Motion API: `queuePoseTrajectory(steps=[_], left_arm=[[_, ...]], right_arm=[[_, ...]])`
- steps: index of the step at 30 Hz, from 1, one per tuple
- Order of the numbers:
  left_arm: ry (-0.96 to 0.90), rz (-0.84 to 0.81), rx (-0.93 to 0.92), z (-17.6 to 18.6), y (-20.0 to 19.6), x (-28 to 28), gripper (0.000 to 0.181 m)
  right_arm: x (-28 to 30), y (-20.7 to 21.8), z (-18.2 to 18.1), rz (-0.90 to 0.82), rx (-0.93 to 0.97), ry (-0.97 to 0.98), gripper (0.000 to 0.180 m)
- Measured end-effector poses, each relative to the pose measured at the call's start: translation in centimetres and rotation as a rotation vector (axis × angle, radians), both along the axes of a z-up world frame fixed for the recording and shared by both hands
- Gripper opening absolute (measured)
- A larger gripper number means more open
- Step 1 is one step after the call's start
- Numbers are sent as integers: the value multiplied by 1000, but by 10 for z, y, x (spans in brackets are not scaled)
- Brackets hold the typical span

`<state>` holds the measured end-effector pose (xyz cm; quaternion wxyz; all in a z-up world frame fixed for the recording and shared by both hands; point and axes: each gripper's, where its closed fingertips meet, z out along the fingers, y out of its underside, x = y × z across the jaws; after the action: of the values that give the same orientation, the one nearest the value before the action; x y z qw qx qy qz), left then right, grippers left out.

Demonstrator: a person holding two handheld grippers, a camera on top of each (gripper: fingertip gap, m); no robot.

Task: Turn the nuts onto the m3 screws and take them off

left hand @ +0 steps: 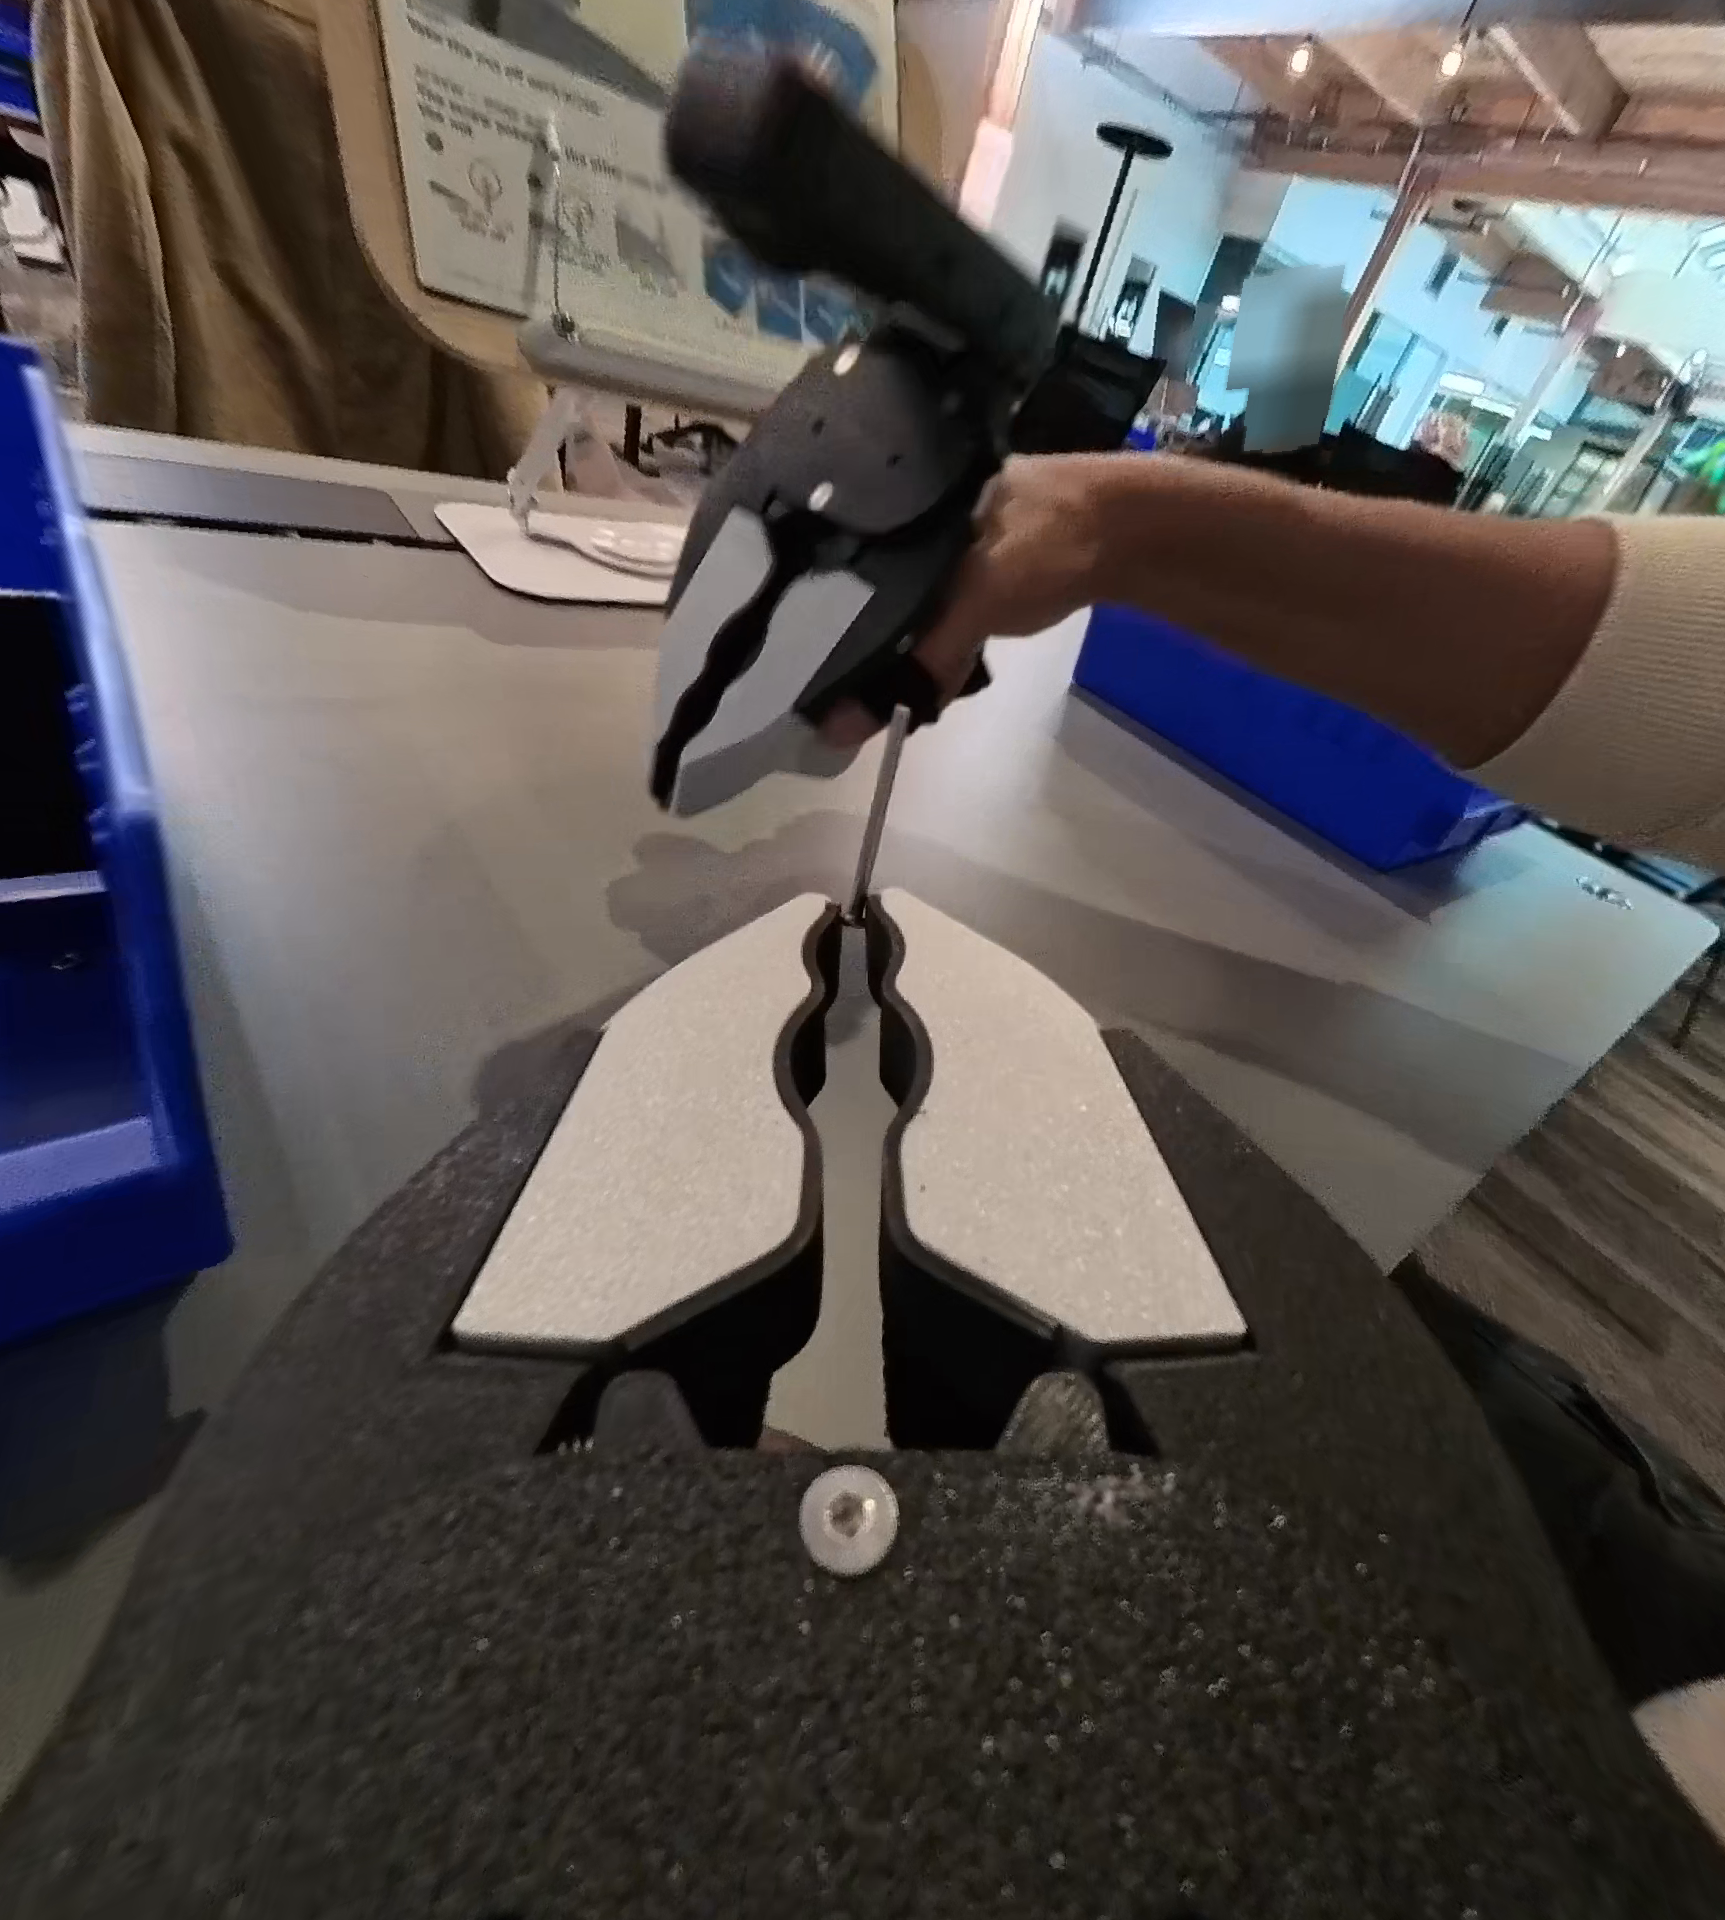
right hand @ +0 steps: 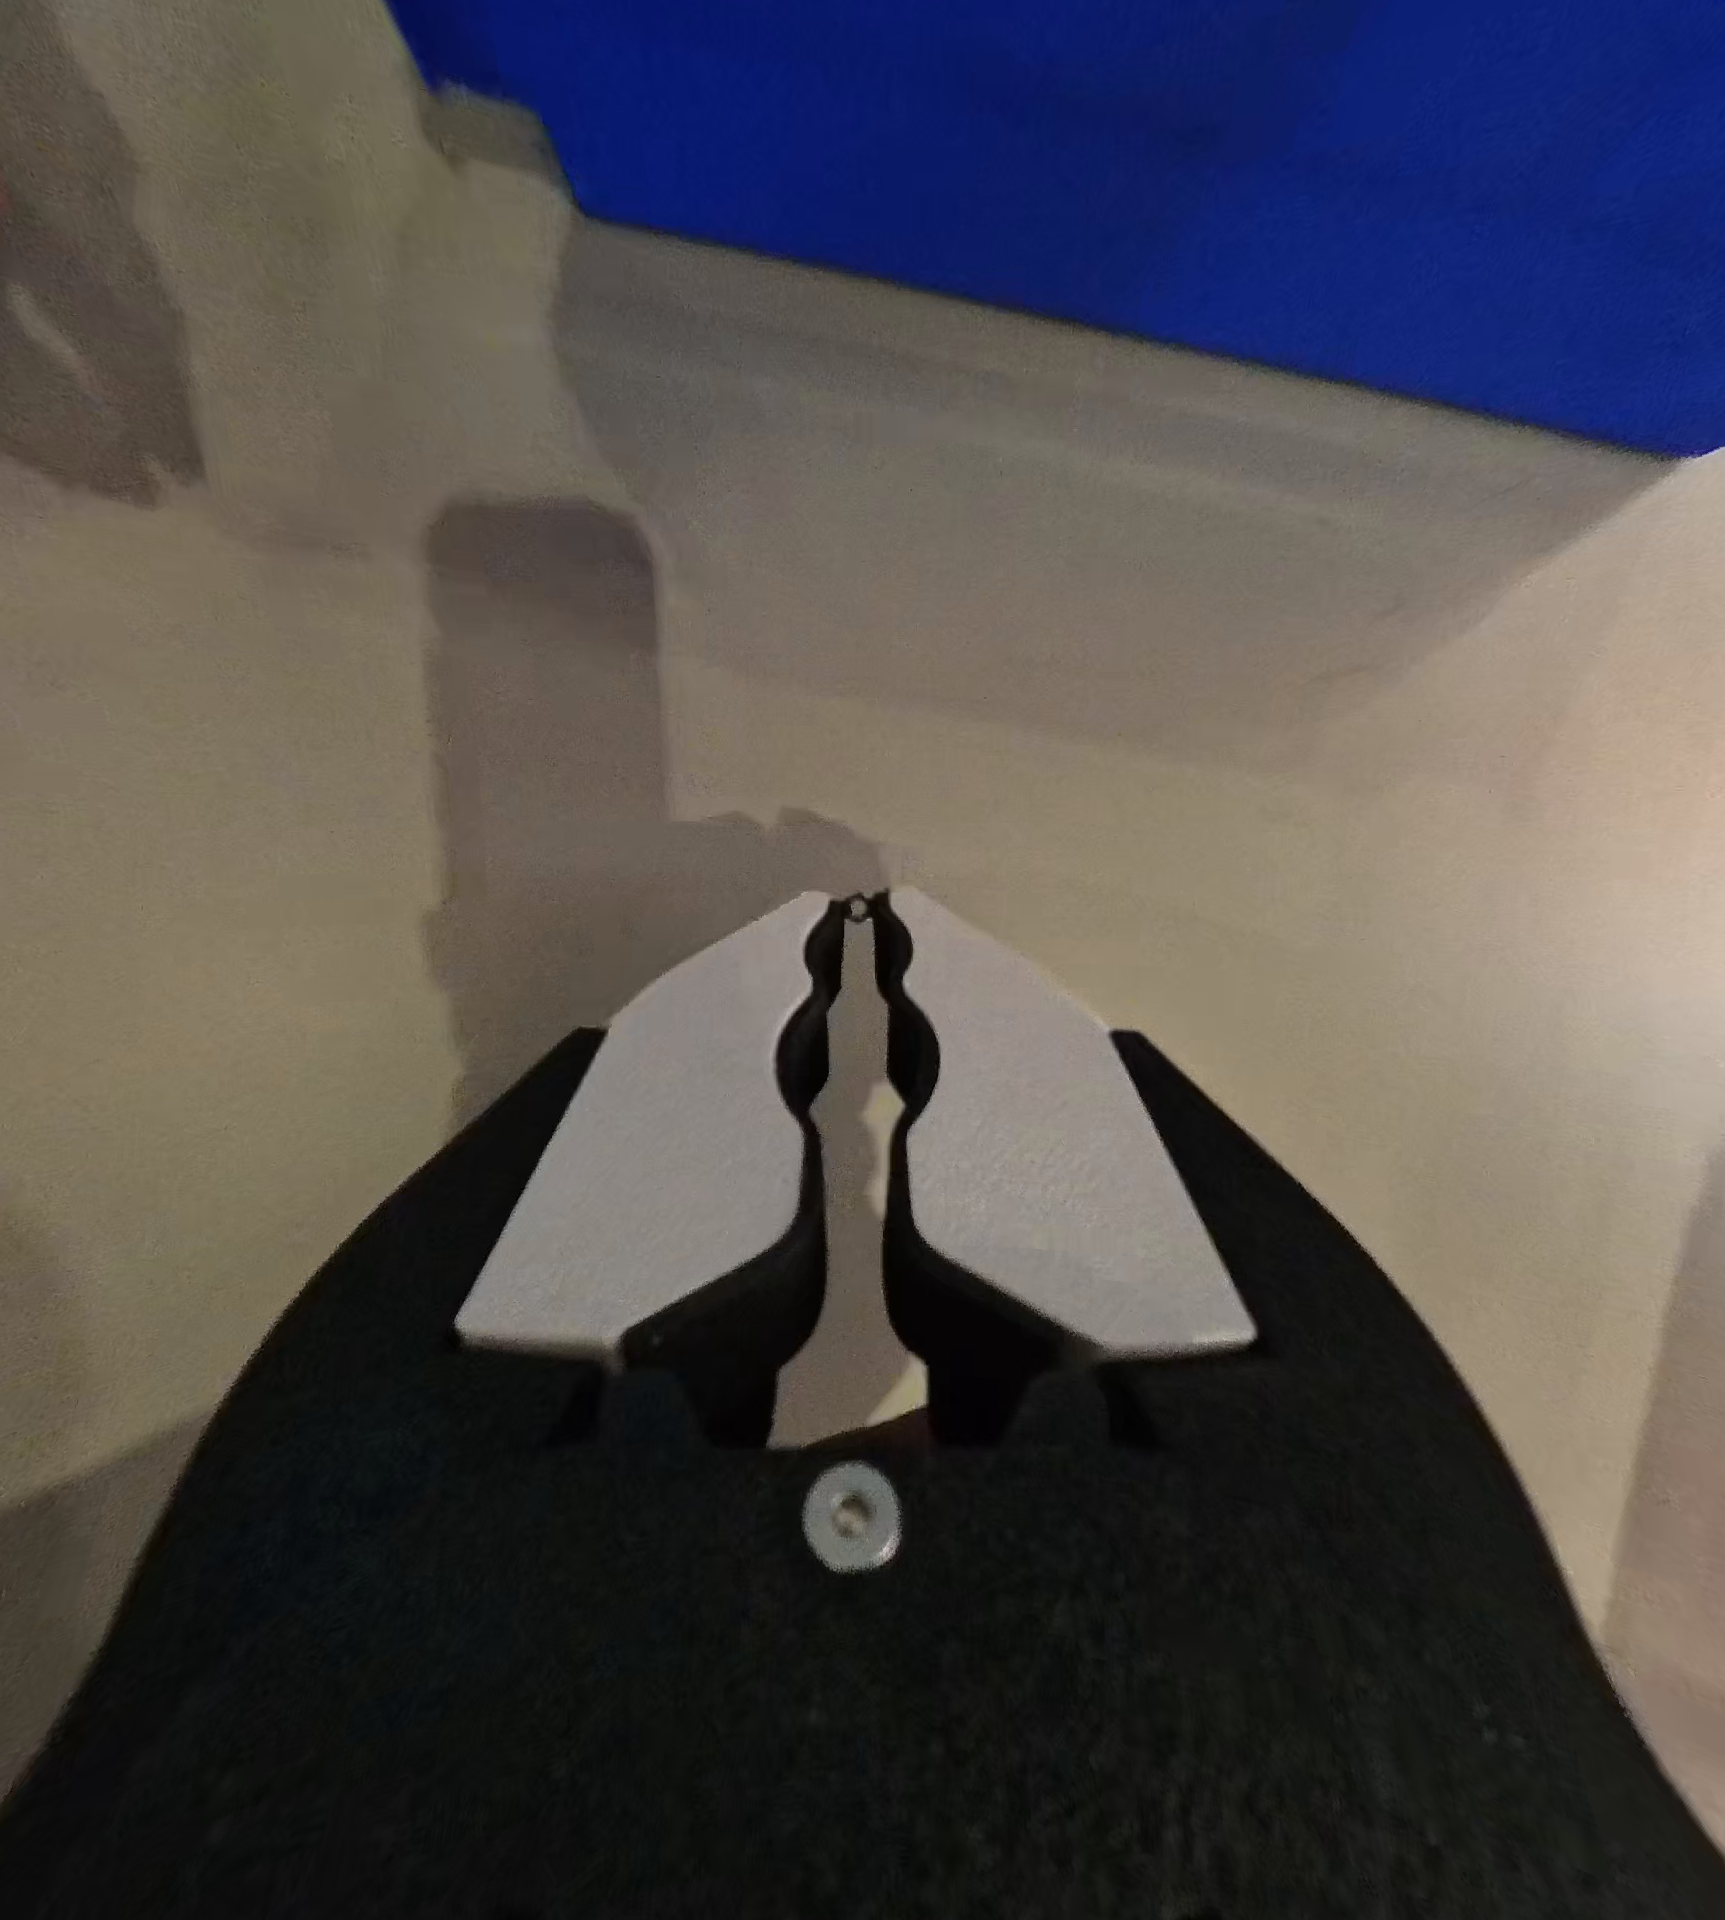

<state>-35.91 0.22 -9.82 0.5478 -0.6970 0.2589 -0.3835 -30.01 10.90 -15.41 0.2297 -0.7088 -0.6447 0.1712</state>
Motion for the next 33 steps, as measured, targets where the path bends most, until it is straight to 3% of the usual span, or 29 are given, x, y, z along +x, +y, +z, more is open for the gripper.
queuePoseTrajectory(steps=[5, 10, 18, 27, 33], left_arm=[[37, -65, 23, 4, 1, 15, 4], [77, -107, 111, 25, 18, 41, 4], [128, -114, 157, 27, 45, 86, 4], [51, -231, 89, 17, 33, 112, 4], [312, -492, 178, 10, 9, 134, 4]], right_arm=[[26, -34, 46, -133, 159, 193, 5], [74, -66, 77, -424, 357, 381, 5], [150, -120, 83, -836, 544, 529, 5], [170, -150, 82, -868, 523, 664, 5], [142, -152, 105, -601, 422, 689, 5]])
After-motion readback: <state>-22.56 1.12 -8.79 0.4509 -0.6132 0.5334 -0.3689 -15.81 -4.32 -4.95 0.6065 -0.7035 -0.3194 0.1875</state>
